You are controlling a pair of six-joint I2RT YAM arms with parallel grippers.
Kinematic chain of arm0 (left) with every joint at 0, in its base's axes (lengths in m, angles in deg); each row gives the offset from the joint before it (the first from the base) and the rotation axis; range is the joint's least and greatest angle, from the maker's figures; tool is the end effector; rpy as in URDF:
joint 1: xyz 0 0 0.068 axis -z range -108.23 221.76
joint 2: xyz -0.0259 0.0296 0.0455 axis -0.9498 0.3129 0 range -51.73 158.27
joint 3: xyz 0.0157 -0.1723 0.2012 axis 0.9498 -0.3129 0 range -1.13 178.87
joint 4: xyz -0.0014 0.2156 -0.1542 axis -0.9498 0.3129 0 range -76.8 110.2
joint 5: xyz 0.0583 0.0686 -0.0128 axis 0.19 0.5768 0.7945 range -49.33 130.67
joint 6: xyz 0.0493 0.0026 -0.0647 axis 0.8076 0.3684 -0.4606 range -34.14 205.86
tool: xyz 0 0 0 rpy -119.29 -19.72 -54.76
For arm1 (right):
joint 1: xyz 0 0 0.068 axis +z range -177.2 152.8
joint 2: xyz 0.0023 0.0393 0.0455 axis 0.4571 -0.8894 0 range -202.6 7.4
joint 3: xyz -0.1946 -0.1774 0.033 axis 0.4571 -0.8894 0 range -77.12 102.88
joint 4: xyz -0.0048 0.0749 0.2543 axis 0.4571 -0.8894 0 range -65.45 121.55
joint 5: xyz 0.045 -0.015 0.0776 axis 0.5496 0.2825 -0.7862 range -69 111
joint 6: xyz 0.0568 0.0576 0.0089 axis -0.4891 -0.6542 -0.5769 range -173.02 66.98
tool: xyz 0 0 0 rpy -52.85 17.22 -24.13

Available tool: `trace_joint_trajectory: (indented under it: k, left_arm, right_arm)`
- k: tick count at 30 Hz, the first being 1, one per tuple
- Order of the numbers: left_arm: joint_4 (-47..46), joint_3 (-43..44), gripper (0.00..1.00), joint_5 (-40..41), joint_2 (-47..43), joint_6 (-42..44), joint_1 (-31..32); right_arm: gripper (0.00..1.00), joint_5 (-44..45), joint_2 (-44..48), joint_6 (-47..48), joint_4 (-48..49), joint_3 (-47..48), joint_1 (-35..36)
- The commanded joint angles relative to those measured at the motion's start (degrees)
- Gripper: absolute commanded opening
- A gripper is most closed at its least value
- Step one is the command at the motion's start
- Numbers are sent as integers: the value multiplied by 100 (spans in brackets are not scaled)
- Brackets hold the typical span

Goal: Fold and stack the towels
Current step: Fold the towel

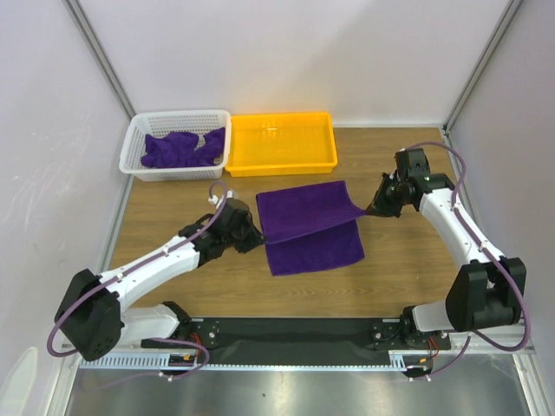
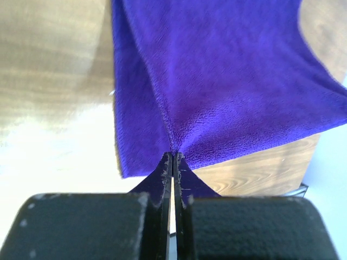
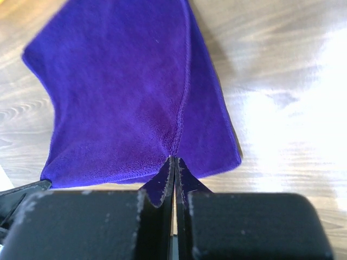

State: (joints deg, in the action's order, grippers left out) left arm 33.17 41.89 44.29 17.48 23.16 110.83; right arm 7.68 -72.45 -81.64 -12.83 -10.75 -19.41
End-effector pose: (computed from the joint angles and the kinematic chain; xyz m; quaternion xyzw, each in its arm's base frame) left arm 0.2193 -0.1724 0.1929 -0.2014 0.9051 -0.2711 0.2582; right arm 0.3018 0.0576 0.2453 0.1410 0.9445 0.1918 0.2264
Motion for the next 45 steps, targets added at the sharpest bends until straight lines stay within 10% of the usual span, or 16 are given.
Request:
trace_joint_trajectory:
  k: [1, 24, 45]
  left_arm:
    - [-186, -206, 0, -72, -276, -252, 118]
    - [289, 321, 0, 148, -689, -120, 250]
    - [-397, -892, 0, -186, -5, -462, 953]
  right_arm:
    - [0, 102, 295, 23, -27, -203, -32]
    - [0, 66, 690, -3, -361, 193, -23]
    - [0, 111, 585, 93, 79, -1917, -32]
